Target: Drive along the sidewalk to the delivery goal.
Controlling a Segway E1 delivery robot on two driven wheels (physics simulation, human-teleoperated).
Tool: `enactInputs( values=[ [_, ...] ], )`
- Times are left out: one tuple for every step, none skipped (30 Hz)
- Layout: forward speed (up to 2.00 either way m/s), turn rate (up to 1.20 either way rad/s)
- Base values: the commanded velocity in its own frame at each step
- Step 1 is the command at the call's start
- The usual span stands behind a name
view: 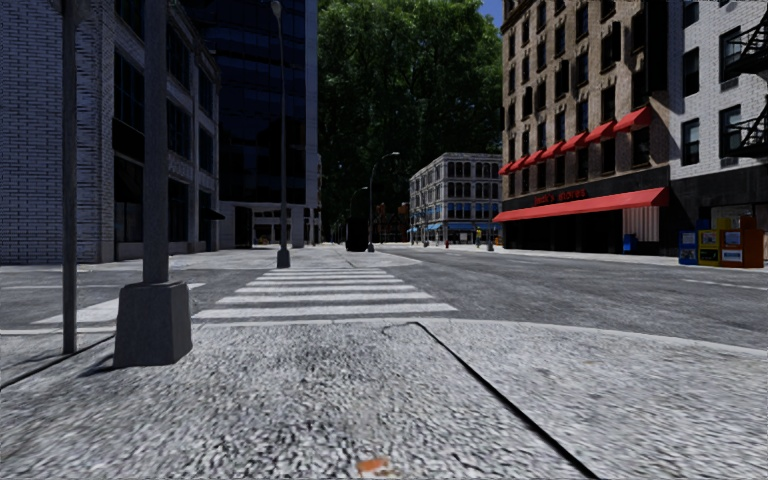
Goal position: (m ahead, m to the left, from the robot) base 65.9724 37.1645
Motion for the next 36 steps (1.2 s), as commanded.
enactInputs(
  values=[
    [2.00, 0.00],
    [2.00, 0.01],
    [2.00, 0.09],
    [2.00, 0.18],
    [2.00, 0.18],
    [2.00, 0.30],
    [2.00, 0.44],
    [2.00, 0.48],
    [2.00, 0.49],
    [2.00, 0.33],
    [2.00, 0.33],
    [2.00, 0.00],
    [2.00, 0.00],
    [2.00, 0.00],
    [2.00, 0.00],
    [2.00, 0.00],
    [2.00, 0.00],
    [2.00, 0.00],
    [2.00, 0.00],
    [2.00, 0.00],
    [2.00, 0.00],
    [2.00, 0.00],
    [2.00, 0.00],
    [2.00, 0.15],
    [2.00, 0.34],
    [2.00, 0.53],
    [2.00, 0.64],
    [2.00, 0.64],
    [2.00, 0.67],
    [2.00, 0.67],
    [2.00, 0.67],
    [2.00, 0.53],
    [2.00, 0.53],
    [2.00, 0.22],
    [2.00, 0.03],
    [2.00, 0.00]
  ],
)
